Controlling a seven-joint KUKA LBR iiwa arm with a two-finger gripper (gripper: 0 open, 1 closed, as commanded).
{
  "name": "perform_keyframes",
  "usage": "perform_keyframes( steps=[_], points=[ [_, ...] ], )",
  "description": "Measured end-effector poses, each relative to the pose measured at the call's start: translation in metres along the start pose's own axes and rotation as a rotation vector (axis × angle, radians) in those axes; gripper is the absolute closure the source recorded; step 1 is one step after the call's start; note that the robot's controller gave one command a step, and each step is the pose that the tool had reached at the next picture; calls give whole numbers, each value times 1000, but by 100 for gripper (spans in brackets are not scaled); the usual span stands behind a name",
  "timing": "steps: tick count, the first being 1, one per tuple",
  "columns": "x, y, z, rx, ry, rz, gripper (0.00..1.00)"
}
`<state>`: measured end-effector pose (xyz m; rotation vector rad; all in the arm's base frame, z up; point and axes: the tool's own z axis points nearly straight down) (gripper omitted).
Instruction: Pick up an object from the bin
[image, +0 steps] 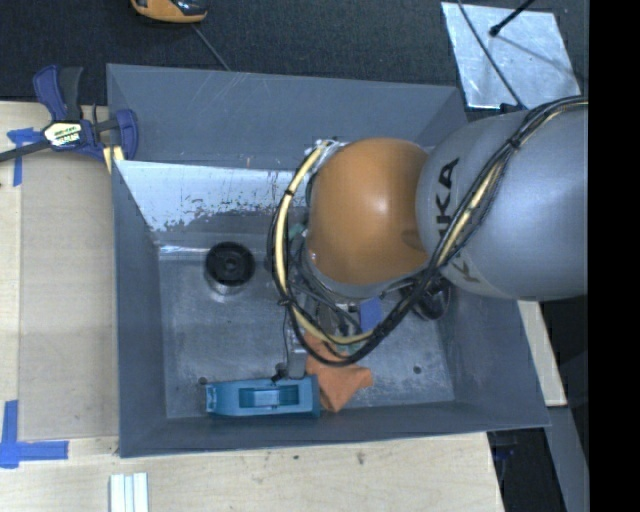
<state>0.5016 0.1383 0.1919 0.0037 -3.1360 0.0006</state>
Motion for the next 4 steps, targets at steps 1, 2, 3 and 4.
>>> perform_keyframes(
  steps=[1,2,3,4],
  points=[
    [-2,-1,-4,-2,-8,3,0],
    [10,-42,32,-2,-11,-50,0],
    [-3,-57,63,3,-8,-82,0],
    [9,-87,99,-1,-9,13,0]
  ],
)
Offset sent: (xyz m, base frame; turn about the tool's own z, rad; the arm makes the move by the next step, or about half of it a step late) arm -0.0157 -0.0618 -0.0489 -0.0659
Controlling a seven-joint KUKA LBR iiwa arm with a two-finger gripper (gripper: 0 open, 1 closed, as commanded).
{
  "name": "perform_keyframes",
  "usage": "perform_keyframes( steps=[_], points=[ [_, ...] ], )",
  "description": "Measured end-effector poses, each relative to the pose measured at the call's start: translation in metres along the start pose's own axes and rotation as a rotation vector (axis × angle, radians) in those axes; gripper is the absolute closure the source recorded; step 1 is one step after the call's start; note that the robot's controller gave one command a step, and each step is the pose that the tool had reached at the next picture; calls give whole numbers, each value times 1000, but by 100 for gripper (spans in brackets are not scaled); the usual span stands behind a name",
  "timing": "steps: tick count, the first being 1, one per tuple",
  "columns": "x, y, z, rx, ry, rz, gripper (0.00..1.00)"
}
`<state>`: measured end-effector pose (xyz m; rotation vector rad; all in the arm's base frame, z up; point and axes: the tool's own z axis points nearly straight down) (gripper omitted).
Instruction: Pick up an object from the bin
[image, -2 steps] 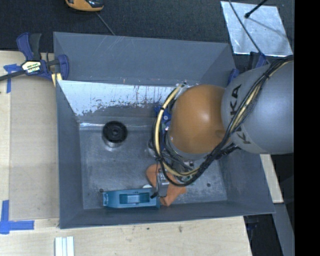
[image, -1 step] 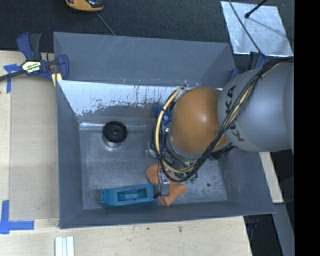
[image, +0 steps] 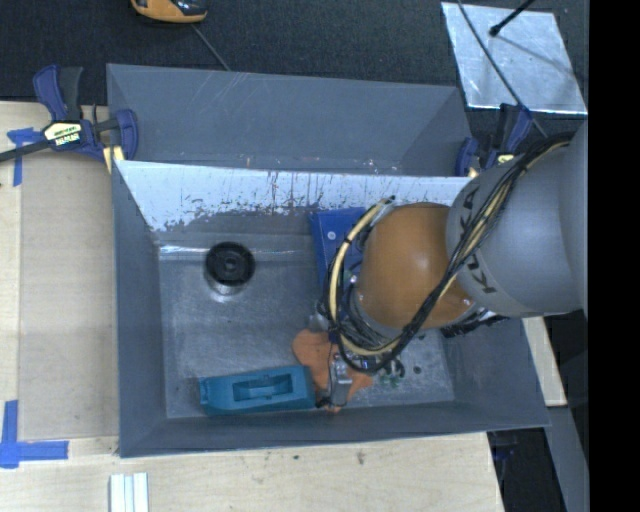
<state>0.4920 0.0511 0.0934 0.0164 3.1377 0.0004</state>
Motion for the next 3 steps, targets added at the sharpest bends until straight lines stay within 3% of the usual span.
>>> perform_keyframes(
  steps=[1,2,3],
  points=[
    [2,-6,6,1,4,6,0],
    [-32,-23,22,-1,0,-236,100],
    [-32,-23,22,-1,0,-236,100]
  ],
)
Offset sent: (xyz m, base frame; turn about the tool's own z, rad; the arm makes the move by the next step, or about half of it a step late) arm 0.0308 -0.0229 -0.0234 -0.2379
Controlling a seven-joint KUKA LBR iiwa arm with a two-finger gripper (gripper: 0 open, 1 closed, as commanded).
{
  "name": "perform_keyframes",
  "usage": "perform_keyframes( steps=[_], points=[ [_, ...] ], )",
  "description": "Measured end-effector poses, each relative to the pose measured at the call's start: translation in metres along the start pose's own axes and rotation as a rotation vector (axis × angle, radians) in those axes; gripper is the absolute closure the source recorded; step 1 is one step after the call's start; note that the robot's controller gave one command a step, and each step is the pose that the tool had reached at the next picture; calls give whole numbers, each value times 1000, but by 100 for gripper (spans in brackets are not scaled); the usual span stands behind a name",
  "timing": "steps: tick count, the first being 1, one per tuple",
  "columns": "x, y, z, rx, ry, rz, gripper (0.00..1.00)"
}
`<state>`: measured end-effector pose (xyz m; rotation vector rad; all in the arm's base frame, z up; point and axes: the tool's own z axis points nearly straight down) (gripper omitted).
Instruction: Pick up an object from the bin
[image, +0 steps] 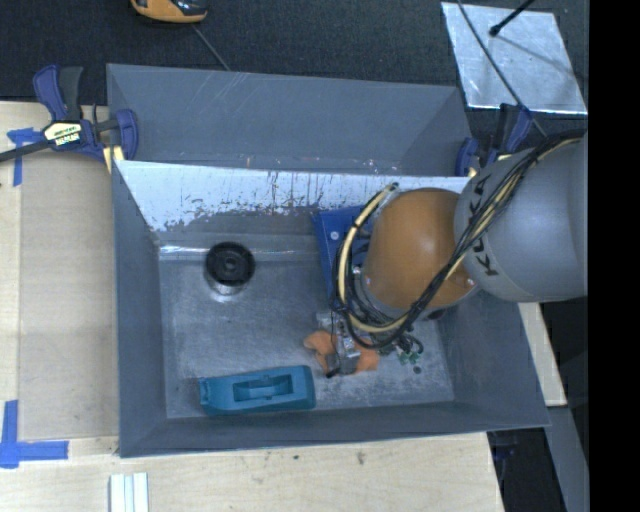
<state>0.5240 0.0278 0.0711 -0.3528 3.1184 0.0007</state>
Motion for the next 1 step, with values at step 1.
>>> perform_keyframes(
  steps=[1],
  points=[
    [-27,-11,-130,0,0,46,100]
  ],
)
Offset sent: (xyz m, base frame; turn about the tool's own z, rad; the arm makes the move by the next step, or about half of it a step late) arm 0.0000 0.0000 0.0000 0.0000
